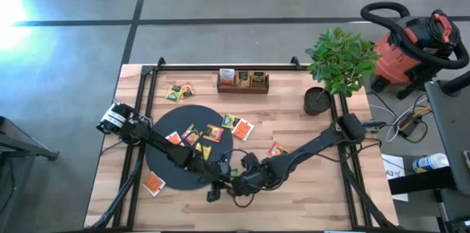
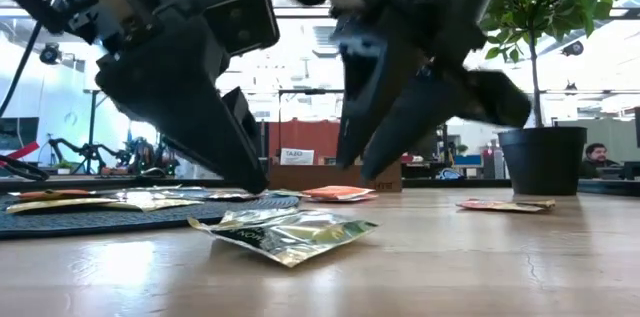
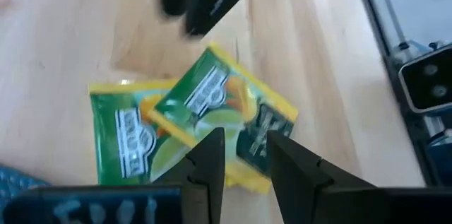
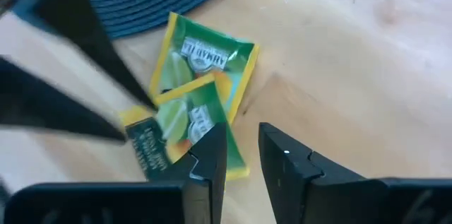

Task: Pick & Place Tea
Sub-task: Put the green tea bag into the right section of the wooden organizer

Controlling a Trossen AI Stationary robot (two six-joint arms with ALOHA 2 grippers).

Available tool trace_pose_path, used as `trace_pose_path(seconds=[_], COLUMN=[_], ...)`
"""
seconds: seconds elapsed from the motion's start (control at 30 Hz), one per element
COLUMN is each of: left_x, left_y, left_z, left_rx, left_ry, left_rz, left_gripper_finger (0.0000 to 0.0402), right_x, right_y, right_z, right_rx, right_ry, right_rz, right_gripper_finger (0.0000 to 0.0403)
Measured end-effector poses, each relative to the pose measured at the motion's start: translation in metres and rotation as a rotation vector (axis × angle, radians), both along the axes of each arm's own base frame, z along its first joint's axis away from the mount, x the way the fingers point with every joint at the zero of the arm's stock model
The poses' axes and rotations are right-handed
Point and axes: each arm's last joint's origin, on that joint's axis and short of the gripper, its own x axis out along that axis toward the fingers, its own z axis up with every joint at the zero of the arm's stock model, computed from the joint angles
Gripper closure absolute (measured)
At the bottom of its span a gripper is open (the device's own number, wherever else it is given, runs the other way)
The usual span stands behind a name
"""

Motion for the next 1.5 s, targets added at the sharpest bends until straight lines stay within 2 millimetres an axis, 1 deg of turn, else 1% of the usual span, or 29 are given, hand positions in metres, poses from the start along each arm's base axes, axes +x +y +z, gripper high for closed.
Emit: trace_pose_path(seconds=[0.1,0.27,0.37,0.43,0.5,0.73,0.9,1.03,1.13,1.33,1.4,1.5], left_x=[-0.002,-0.006,-0.006,-0.005,-0.005,-0.005,-0.005,-0.003,0.001,0.007,0.007,0.006], left_y=[0.001,0.001,0.001,0.001,0.001,0.001,0.001,0.0,-0.002,-0.005,-0.005,-0.005], left_z=[-0.003,-0.007,-0.007,-0.007,-0.006,-0.006,-0.006,-0.004,0.001,0.011,0.007,-0.006], left_rx=[-0.003,-0.001,0.002,0.005,0.007,0.013,0.013,0.002,-0.019,-0.014,-0.006,-0.004], left_ry=[0.02,0.048,0.044,0.036,0.03,0.017,0.017,0.011,-0.003,-0.046,-0.035,0.015], left_rz=[-0.014,-0.028,-0.035,-0.04,-0.044,-0.052,-0.052,-0.047,-0.047,-0.067,-0.07,-0.08], left_gripper_finger=[0.03,0.03,0.03,0.03,0.03,0.03,0.03,0.03,0.03,0.03,0.03,0.03], right_x=[-0.003,-0.007,-0.005,-0.004,-0.003,-0.008,-0.006,-0.005,-0.007,-0.01,-0.01,-0.011], right_y=[0.005,0.009,0.01,0.011,0.012,0.009,0.011,0.012,0.011,0.013,0.013,0.012], right_z=[0.003,-0.011,-0.015,-0.018,-0.022,-0.036,-0.032,-0.024,-0.018,-0.019,-0.02,-0.023], right_rx=[0.071,0.095,0.12,0.143,0.185,0.243,0.22,0.178,0.149,0.15,0.154,0.152], right_ry=[-0.001,0.039,0.037,0.03,-0.013,-0.051,-0.05,-0.031,0.0,0.016,0.012,0.014], right_rz=[-0.016,-0.078,-0.085,-0.078,-0.078,-0.153,-0.125,-0.103,-0.106,-0.113,-0.114,-0.116], right_gripper_finger=[0.0321,0.0321,0.0318,0.031,0.0299,0.0258,0.0245,0.0248,0.0252,0.0253,0.0252,0.025])
